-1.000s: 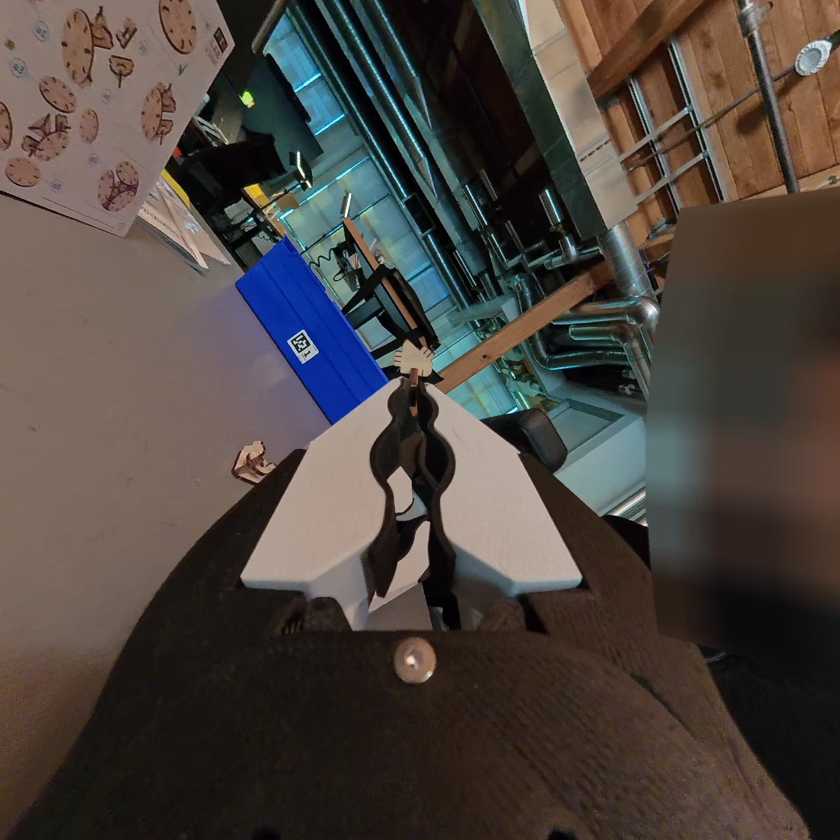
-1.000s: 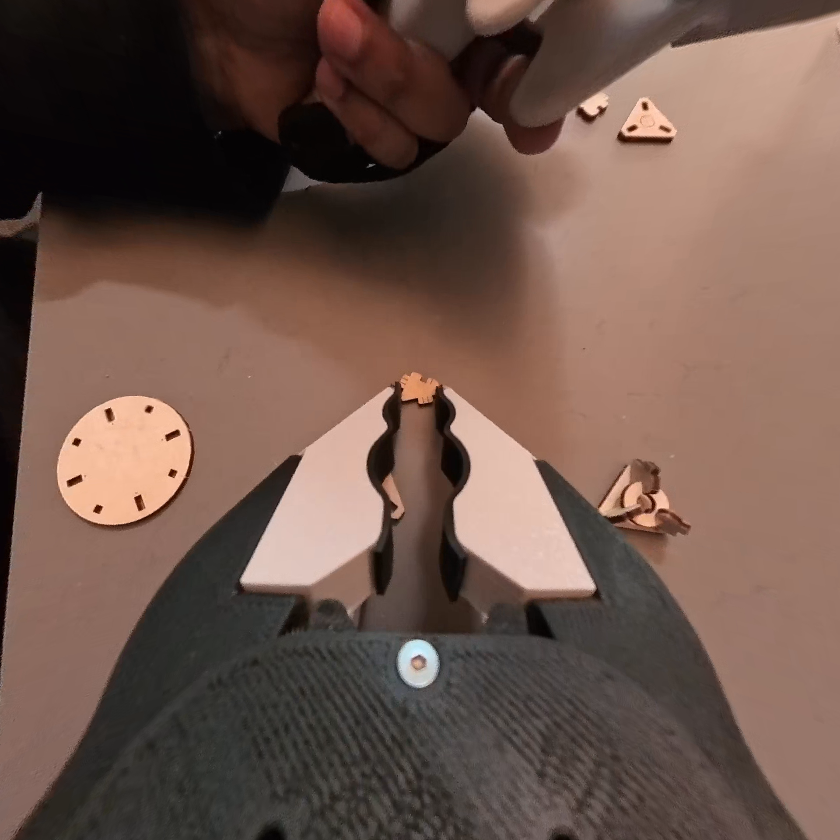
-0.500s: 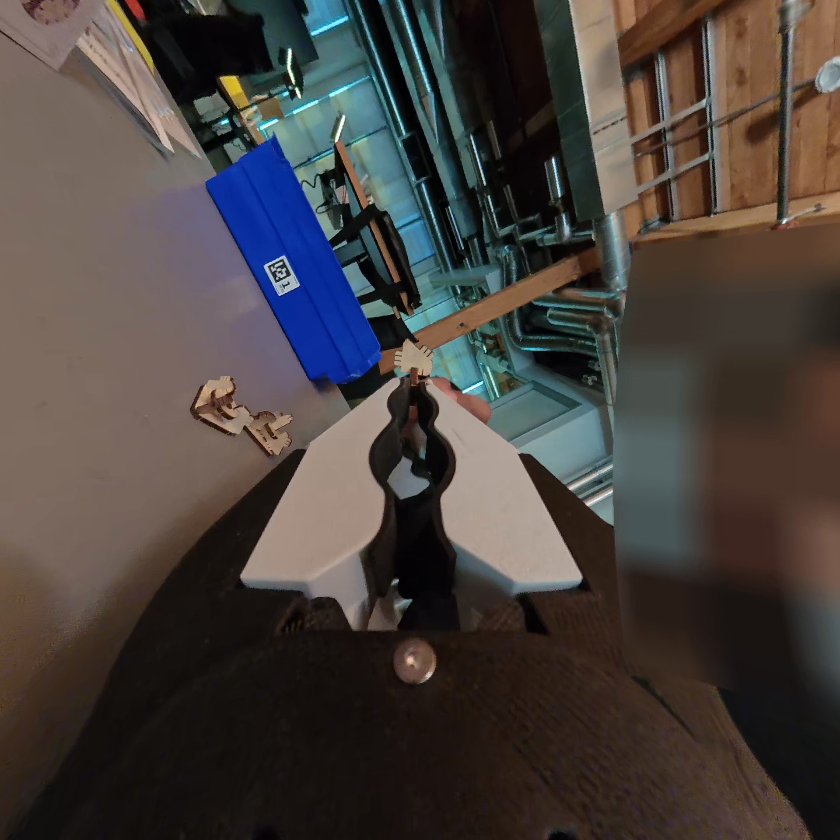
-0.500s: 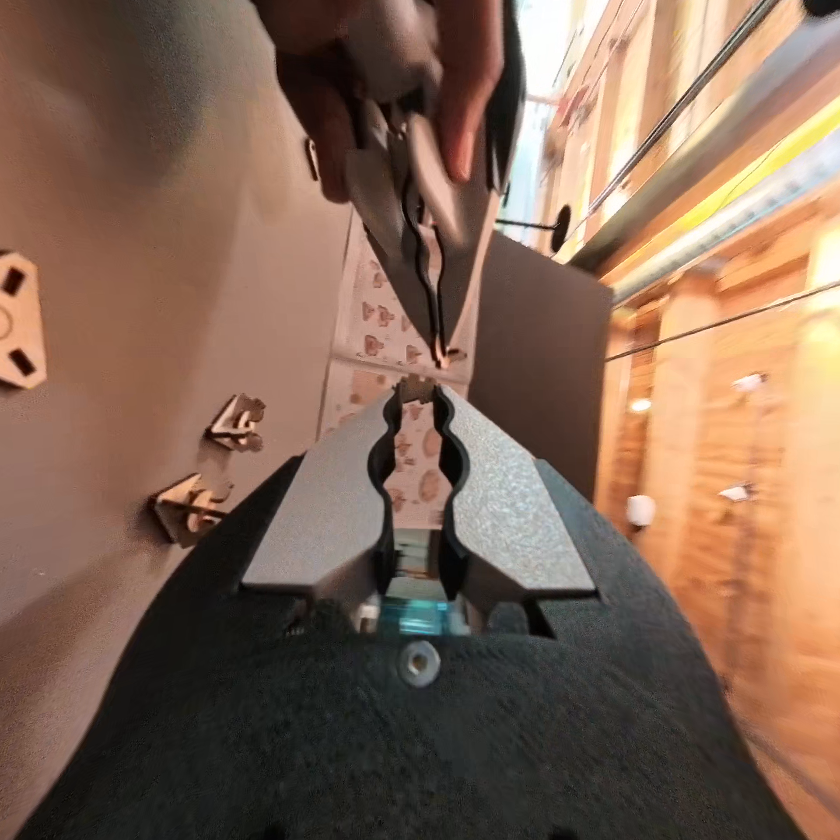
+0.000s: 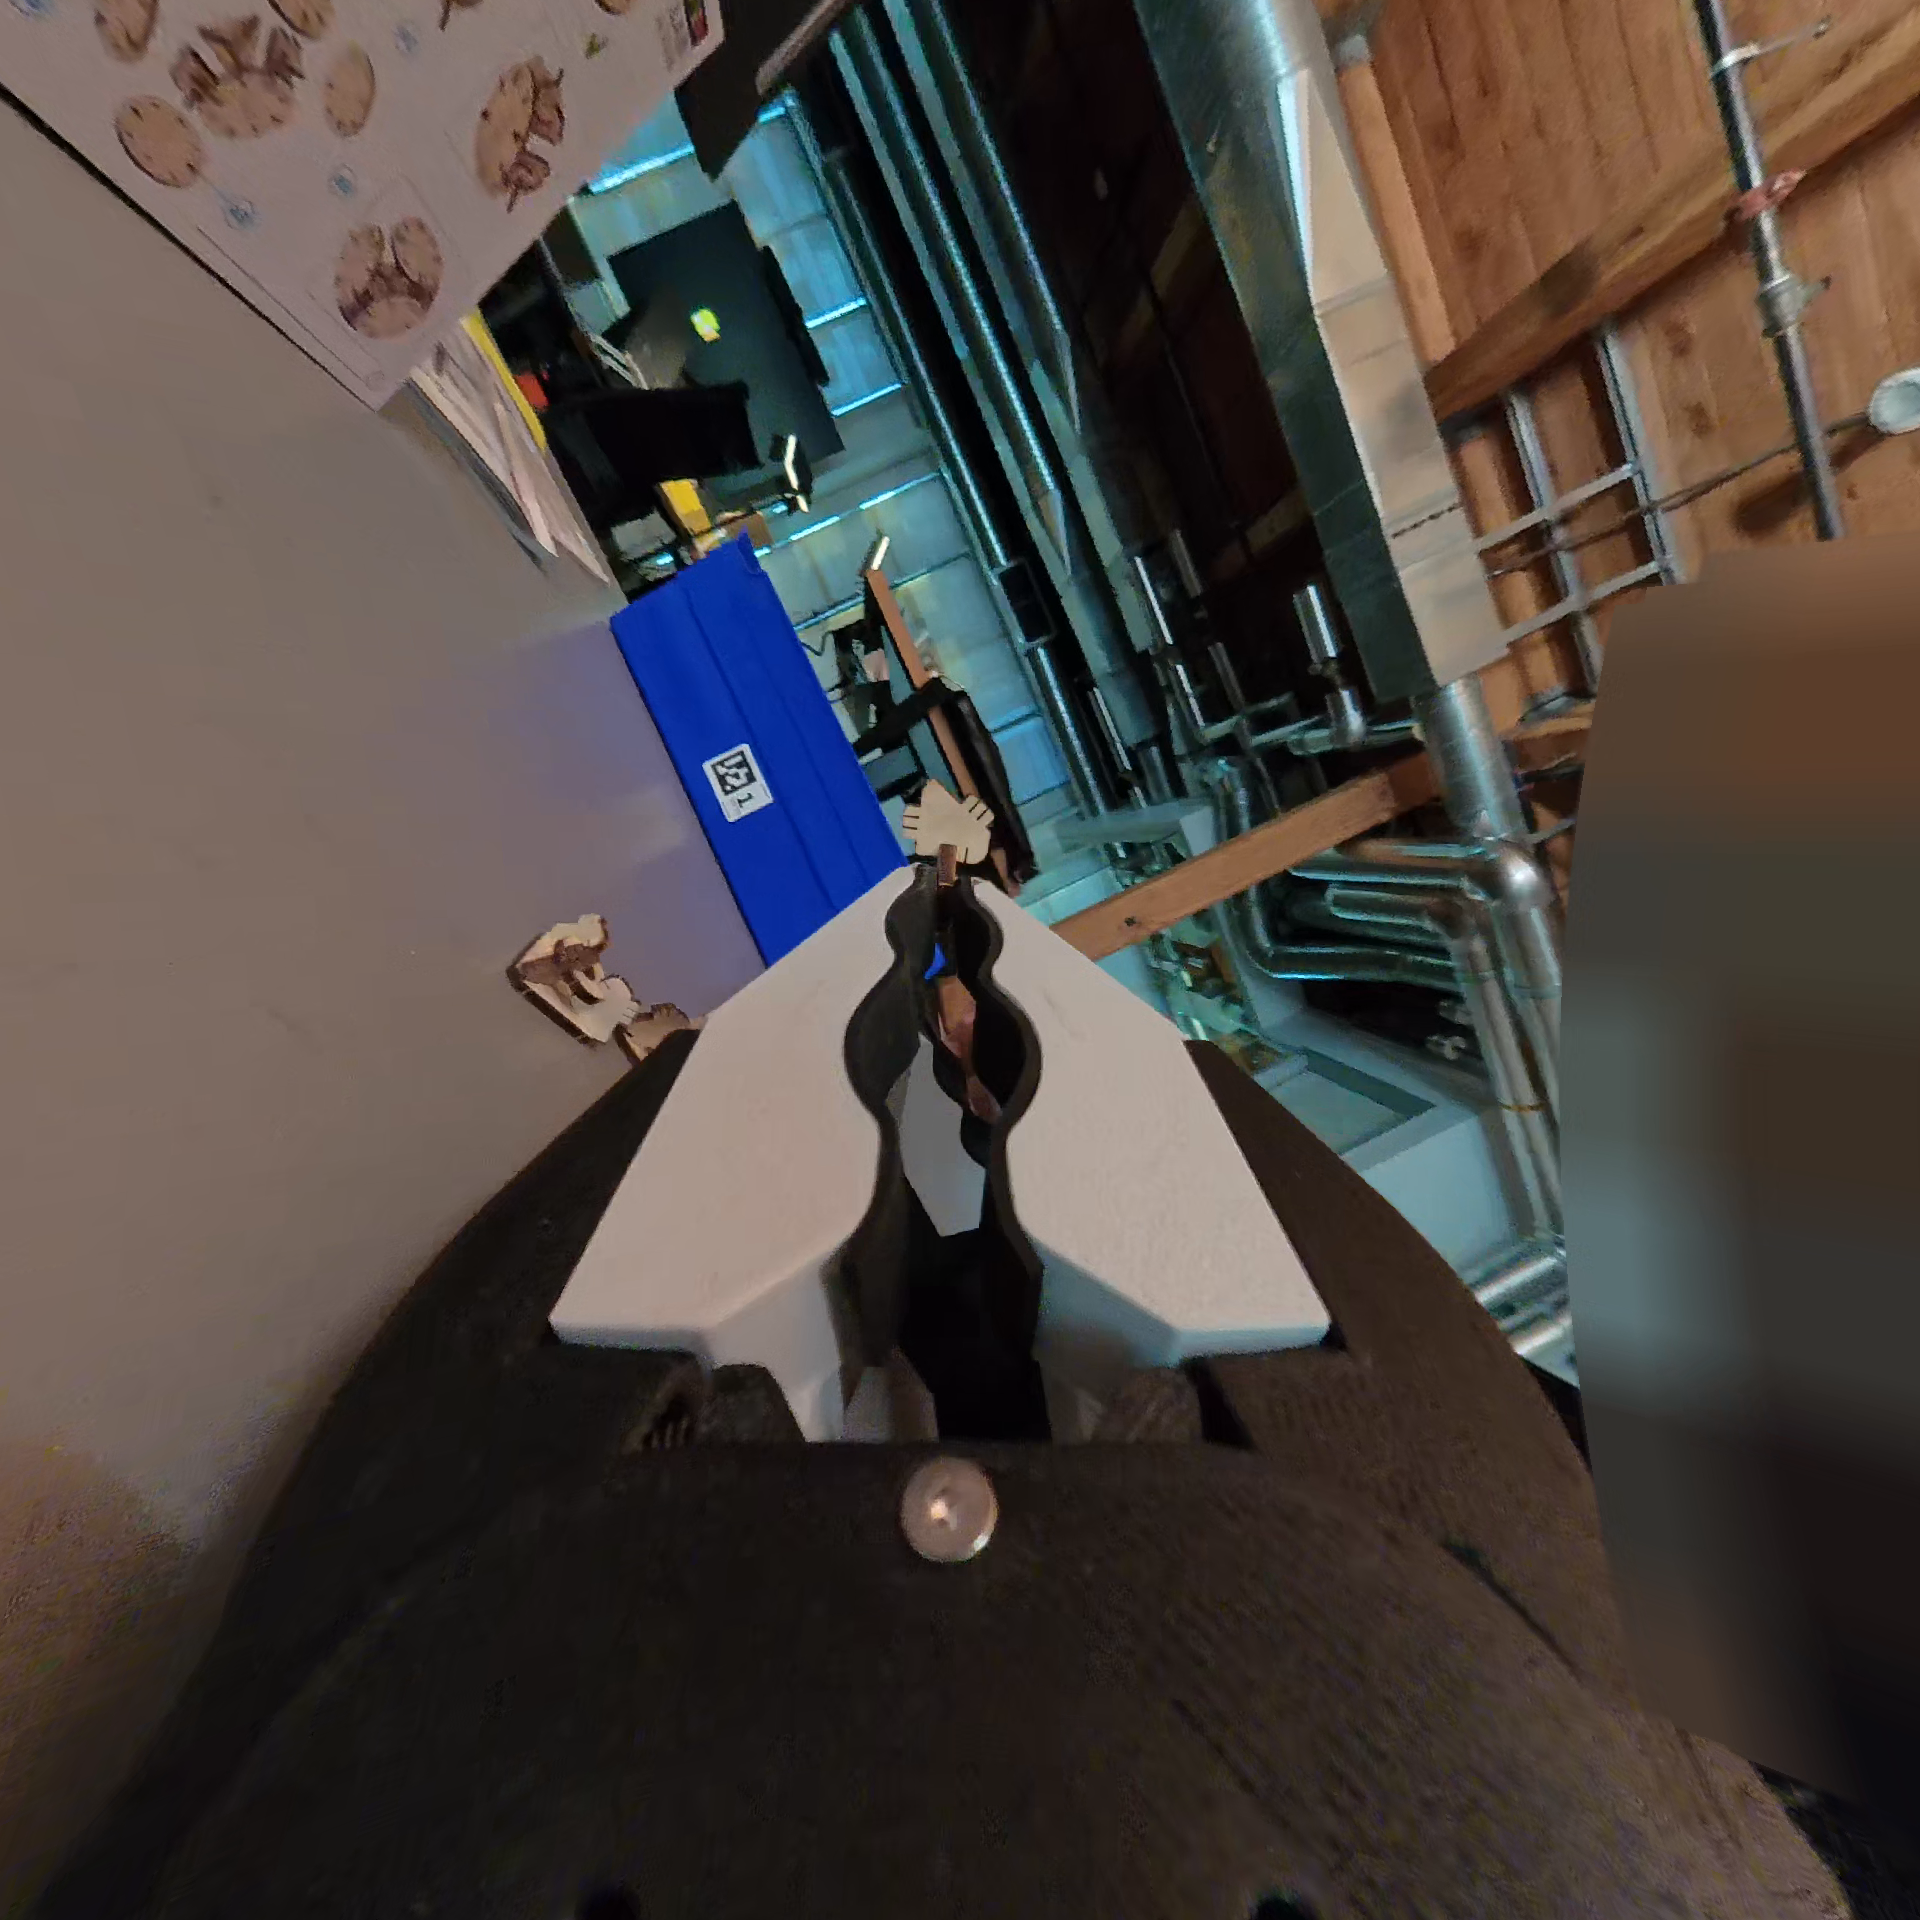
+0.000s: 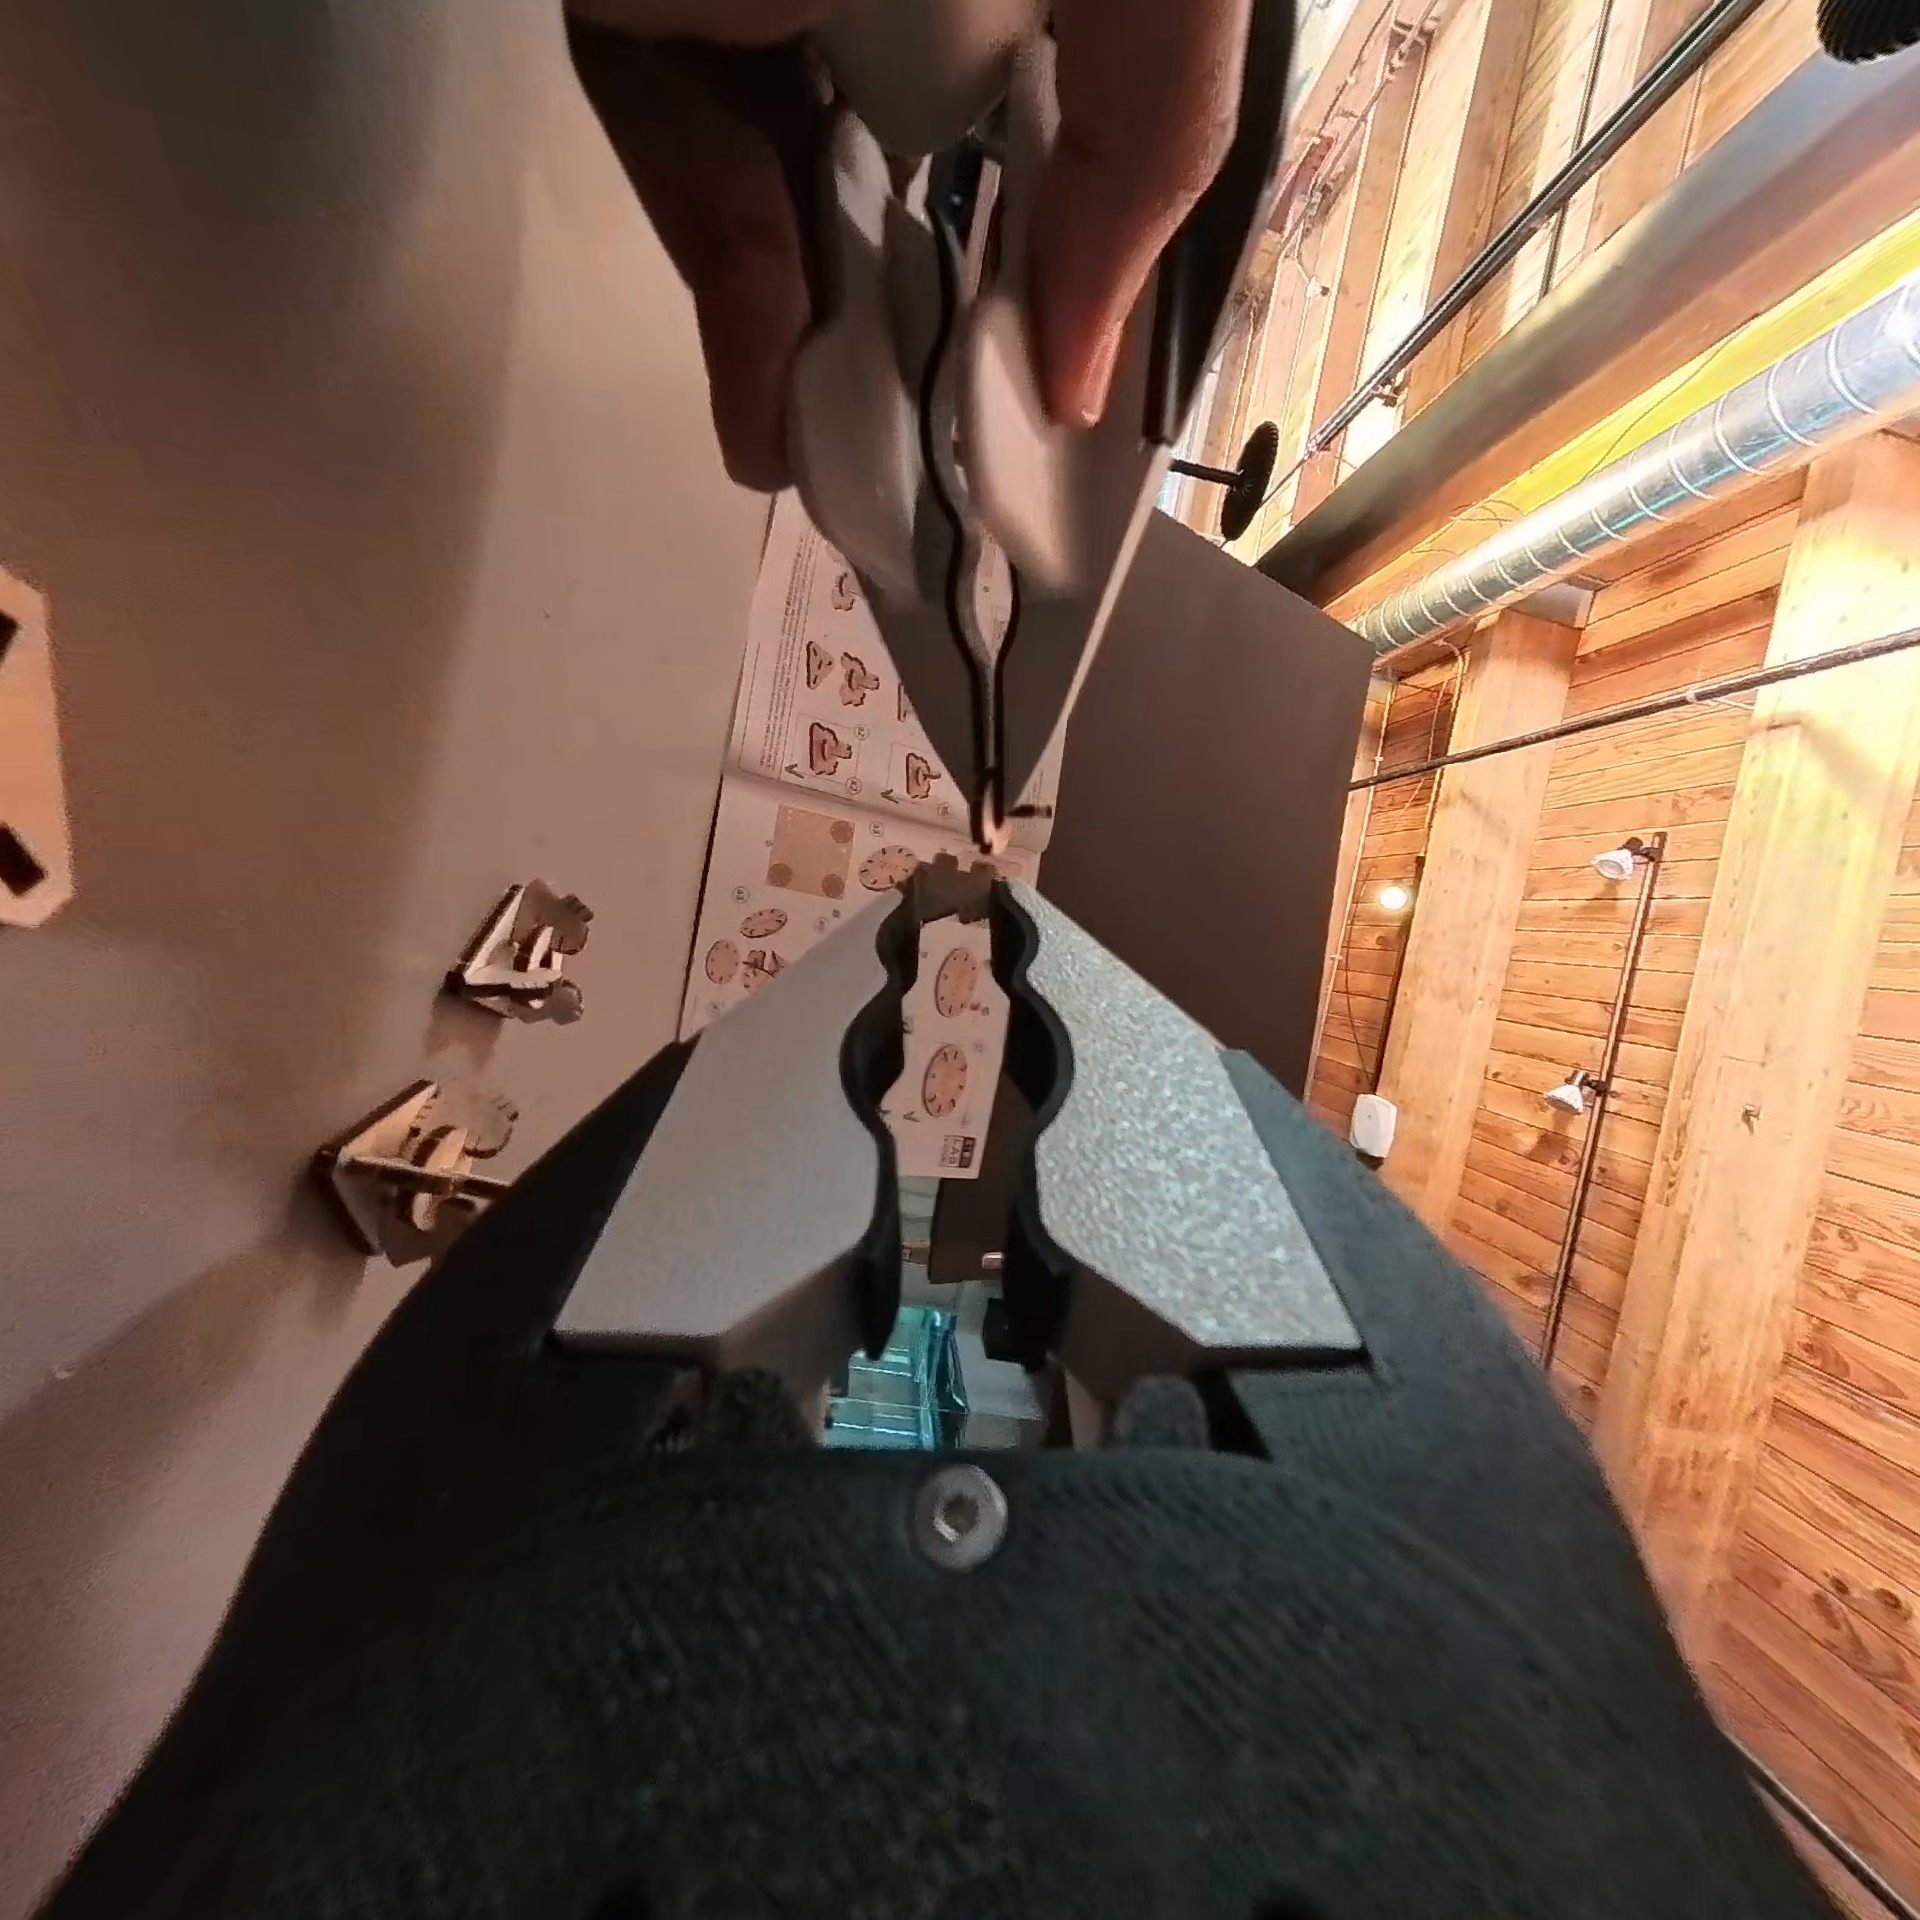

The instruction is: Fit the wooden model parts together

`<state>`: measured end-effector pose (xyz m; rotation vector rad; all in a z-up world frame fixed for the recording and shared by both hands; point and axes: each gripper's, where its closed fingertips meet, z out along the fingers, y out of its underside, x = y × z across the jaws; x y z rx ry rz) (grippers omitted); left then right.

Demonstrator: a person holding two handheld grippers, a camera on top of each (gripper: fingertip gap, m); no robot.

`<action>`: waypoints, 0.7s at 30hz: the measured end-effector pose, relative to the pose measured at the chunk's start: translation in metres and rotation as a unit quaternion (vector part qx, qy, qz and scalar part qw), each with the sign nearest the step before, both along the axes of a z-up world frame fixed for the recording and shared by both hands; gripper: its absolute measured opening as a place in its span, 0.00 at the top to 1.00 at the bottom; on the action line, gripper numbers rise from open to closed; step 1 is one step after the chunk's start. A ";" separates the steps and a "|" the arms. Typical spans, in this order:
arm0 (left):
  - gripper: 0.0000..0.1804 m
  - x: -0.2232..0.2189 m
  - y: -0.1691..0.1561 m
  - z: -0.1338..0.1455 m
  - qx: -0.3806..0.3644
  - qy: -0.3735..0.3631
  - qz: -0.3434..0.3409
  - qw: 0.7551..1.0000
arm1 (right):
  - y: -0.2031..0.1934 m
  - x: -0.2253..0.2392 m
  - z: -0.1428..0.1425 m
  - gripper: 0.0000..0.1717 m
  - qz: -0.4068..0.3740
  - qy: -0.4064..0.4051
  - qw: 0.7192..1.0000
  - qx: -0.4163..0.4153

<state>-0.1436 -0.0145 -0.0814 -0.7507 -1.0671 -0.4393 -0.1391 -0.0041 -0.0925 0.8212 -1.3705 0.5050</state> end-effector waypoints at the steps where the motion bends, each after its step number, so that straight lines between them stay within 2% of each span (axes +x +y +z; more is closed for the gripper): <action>1: 0.99 0.000 0.000 0.000 -0.007 0.002 0.005 1.000 | -0.001 0.000 -0.001 0.93 0.002 -0.001 1.000 0.000; 11: 0.99 0.000 0.001 -0.006 -0.006 -0.012 0.005 1.000 | -0.003 -0.001 -0.002 0.93 -0.004 0.005 1.000 -0.003; 21: 0.99 -0.002 -0.001 -0.008 -0.008 -0.017 0.028 0.999 | -0.007 -0.001 -0.005 0.93 -0.013 0.050 0.999 0.004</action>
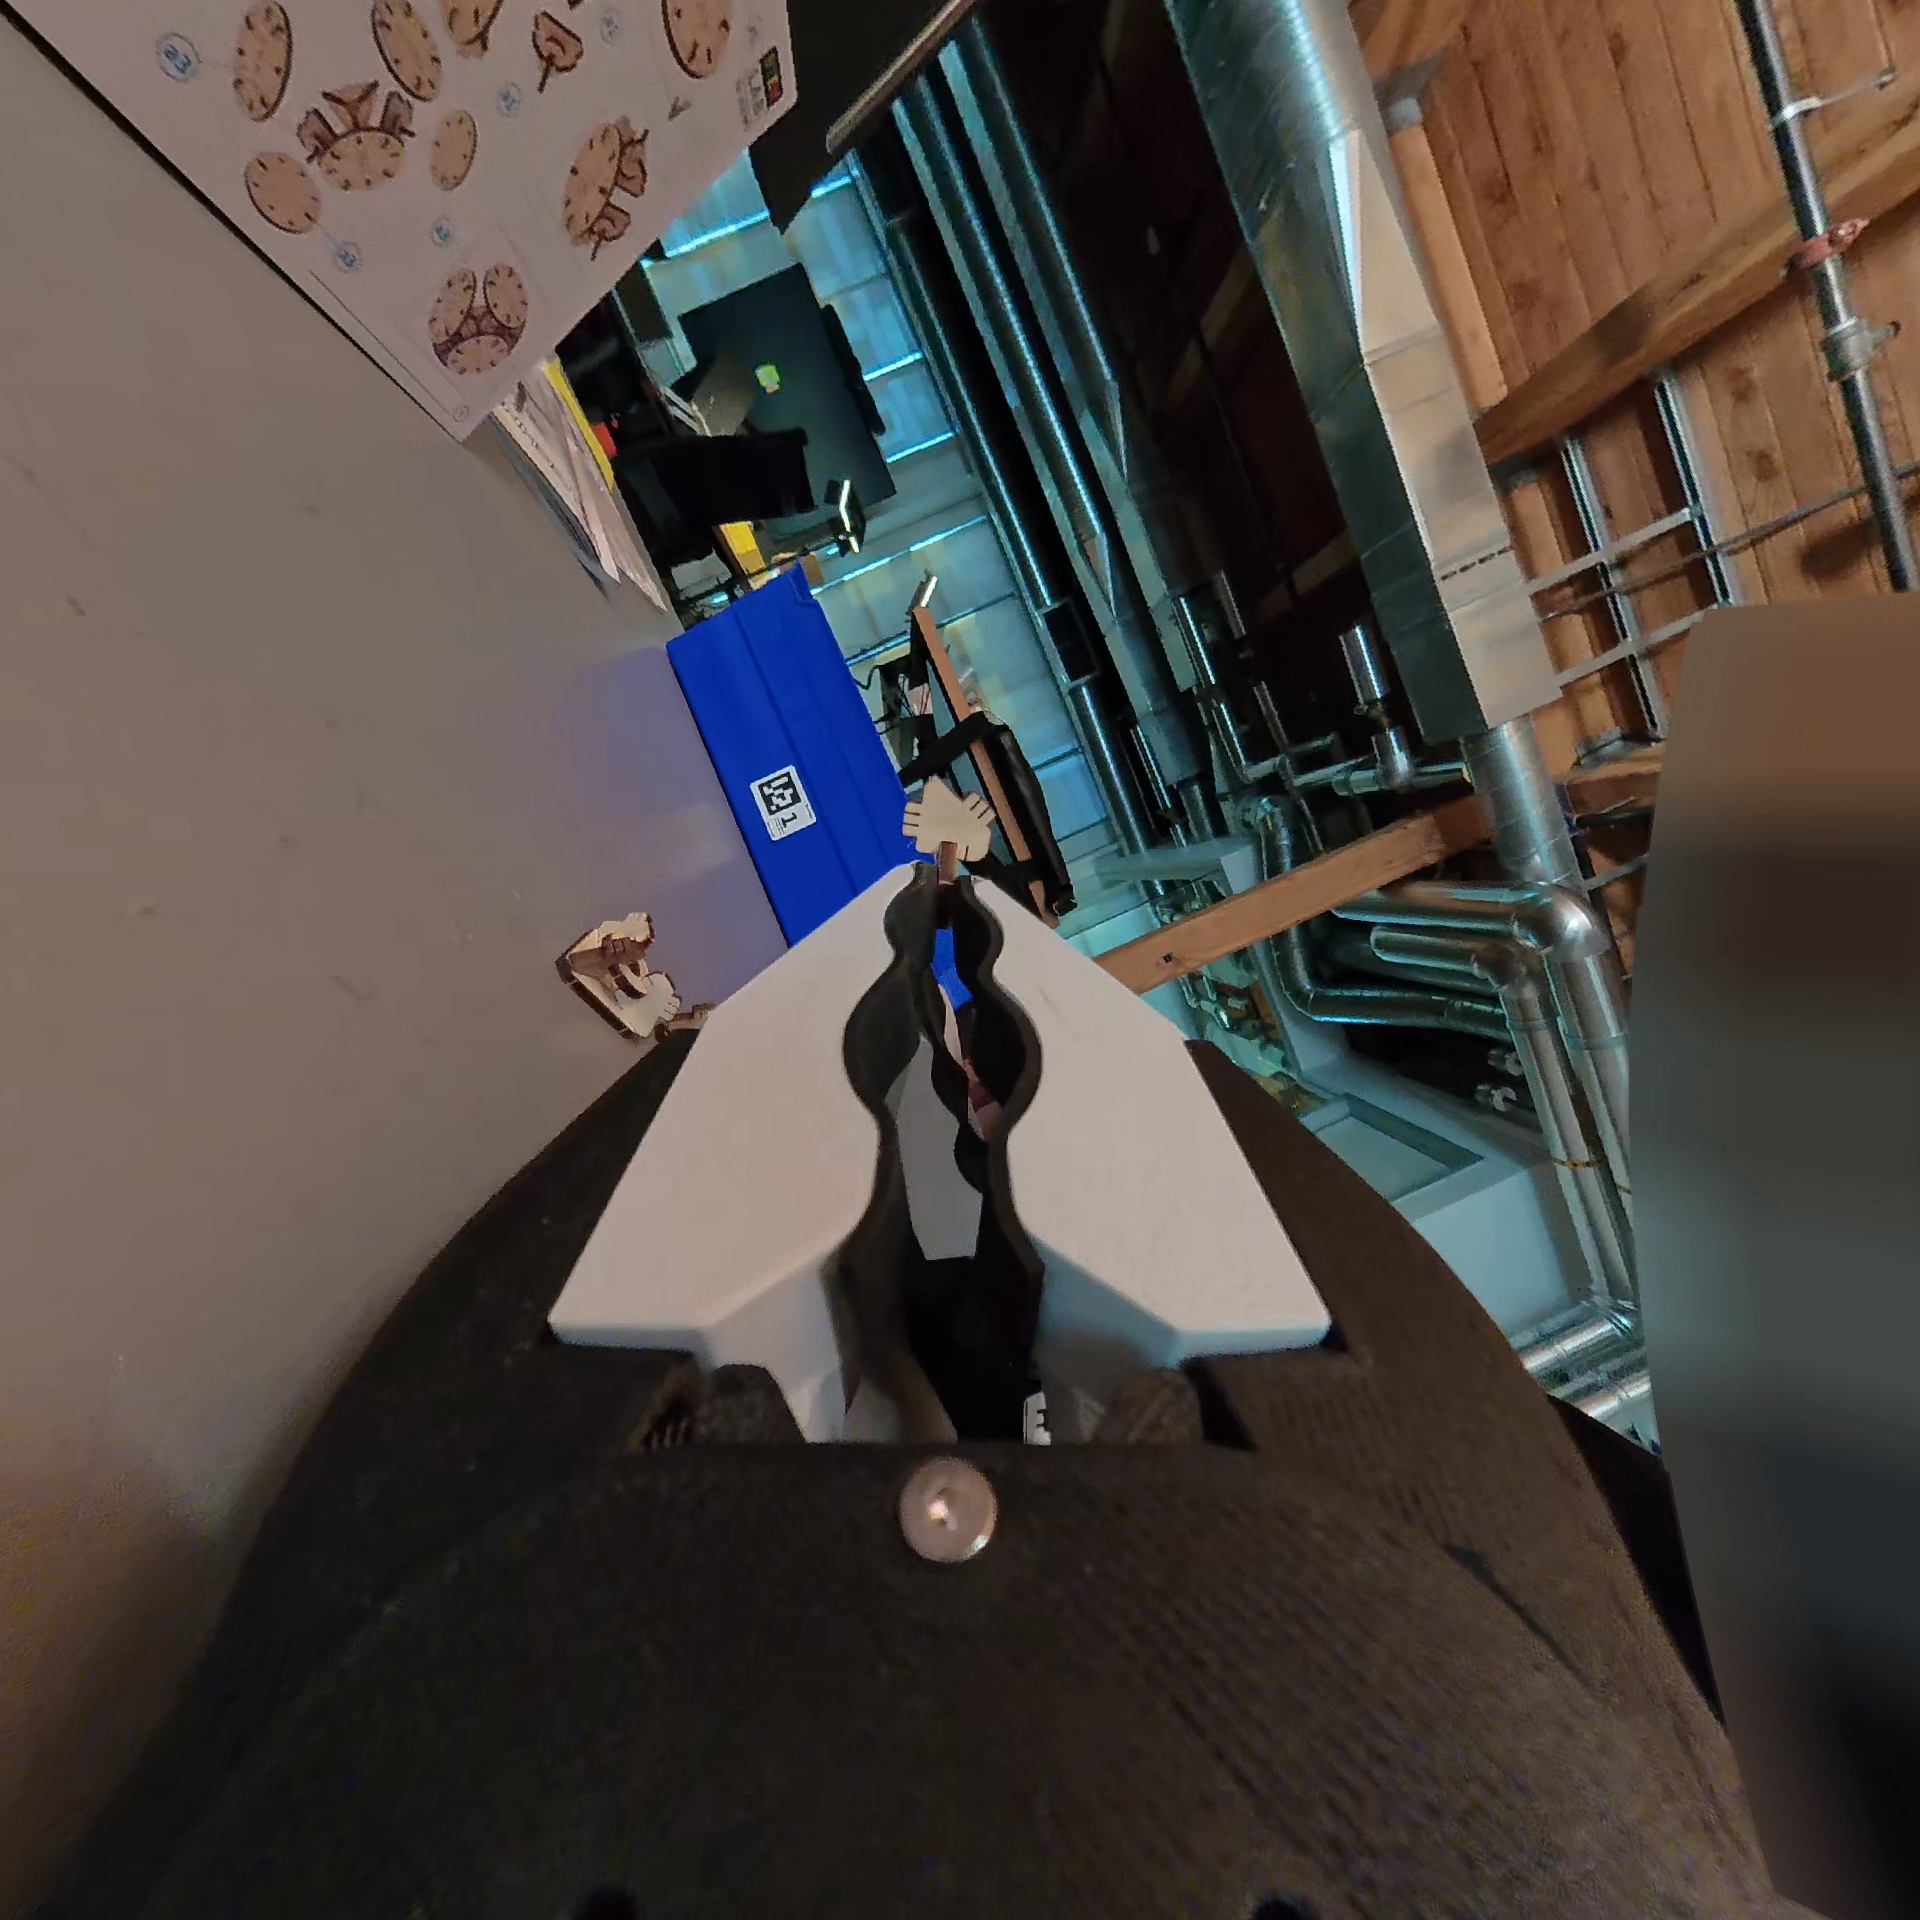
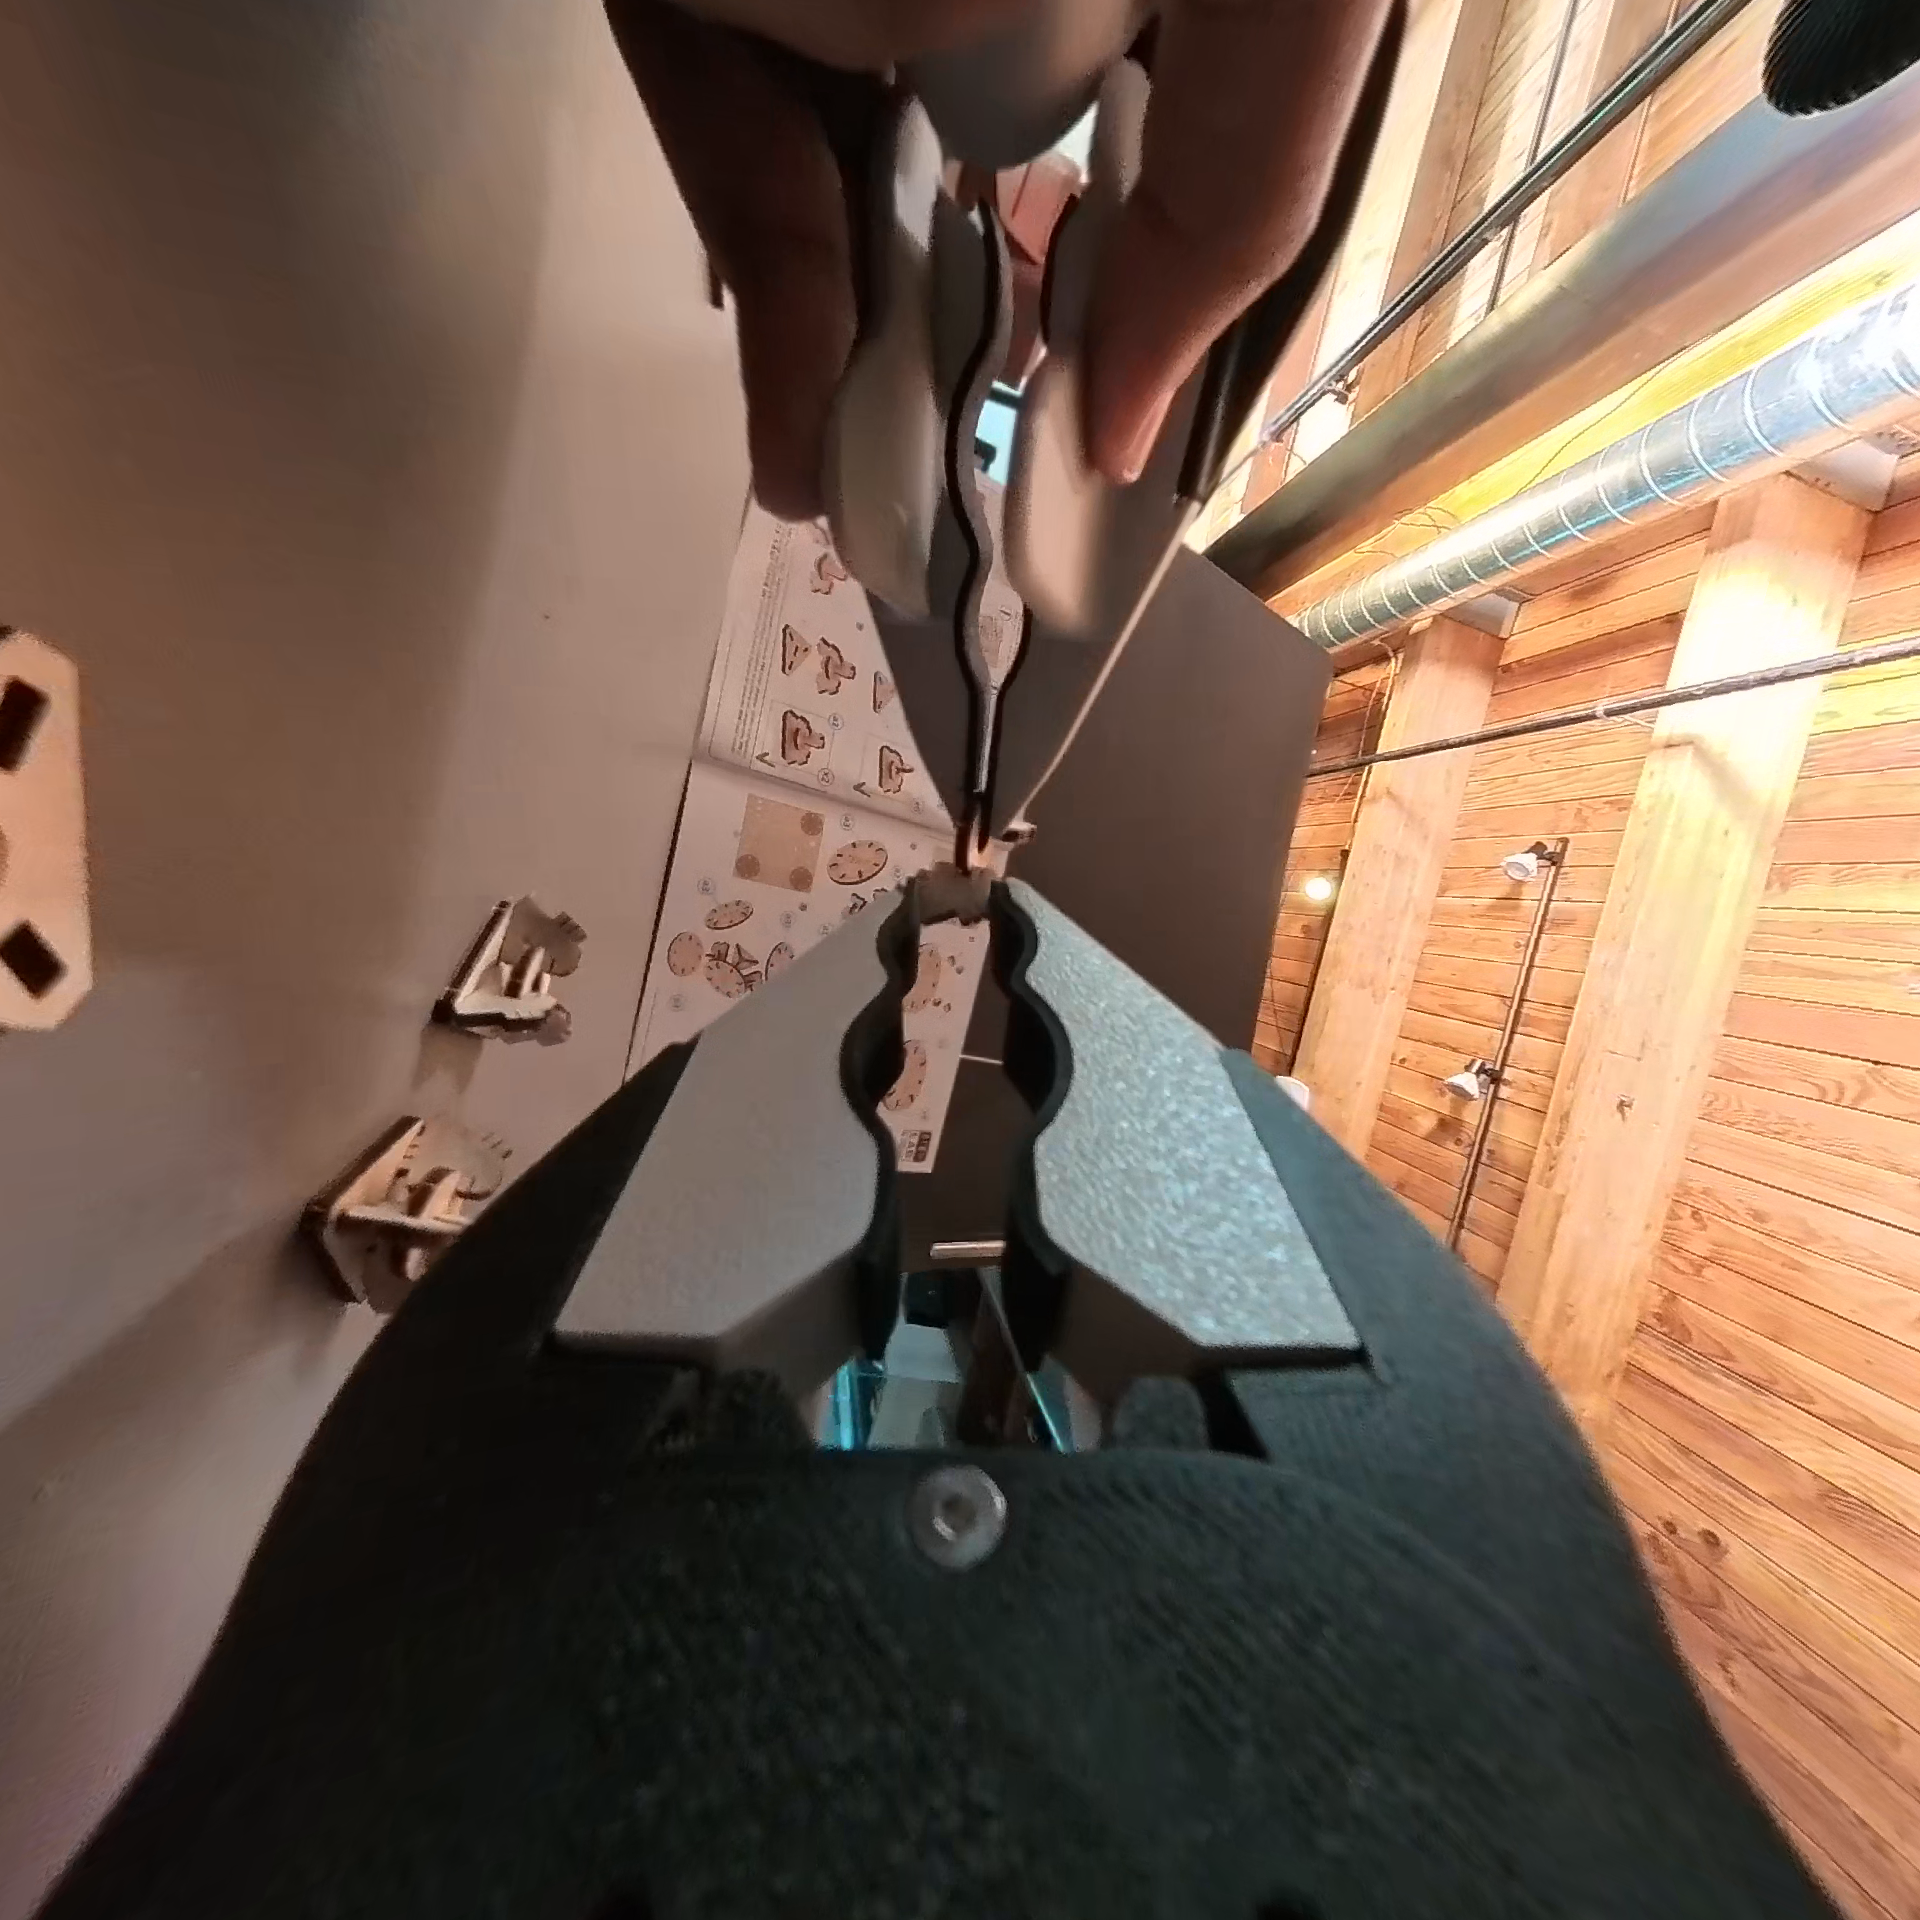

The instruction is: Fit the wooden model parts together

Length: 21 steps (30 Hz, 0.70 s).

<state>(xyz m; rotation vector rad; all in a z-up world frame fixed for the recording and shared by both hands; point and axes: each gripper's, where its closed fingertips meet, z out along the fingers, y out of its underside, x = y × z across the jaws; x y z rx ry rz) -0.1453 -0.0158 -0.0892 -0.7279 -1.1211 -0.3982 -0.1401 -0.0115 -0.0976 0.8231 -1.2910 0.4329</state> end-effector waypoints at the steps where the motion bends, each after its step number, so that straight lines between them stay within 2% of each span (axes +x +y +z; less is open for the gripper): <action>1: 0.99 0.000 0.000 0.000 -0.001 0.000 0.005 1.000 | -0.001 0.001 -0.001 0.93 0.001 0.003 1.000 0.000; 8: 0.99 0.001 -0.002 0.002 0.007 0.006 0.006 1.000 | -0.003 0.004 0.000 0.93 0.020 -0.002 1.000 -0.009; 14: 0.99 0.006 0.007 0.004 0.034 0.000 -0.058 0.998 | 0.006 0.009 0.003 0.94 0.076 0.011 0.997 -0.003; 21: 0.99 0.011 0.011 0.002 0.022 -0.001 -0.112 0.994 | 0.010 0.015 0.002 0.94 0.106 0.023 0.994 0.015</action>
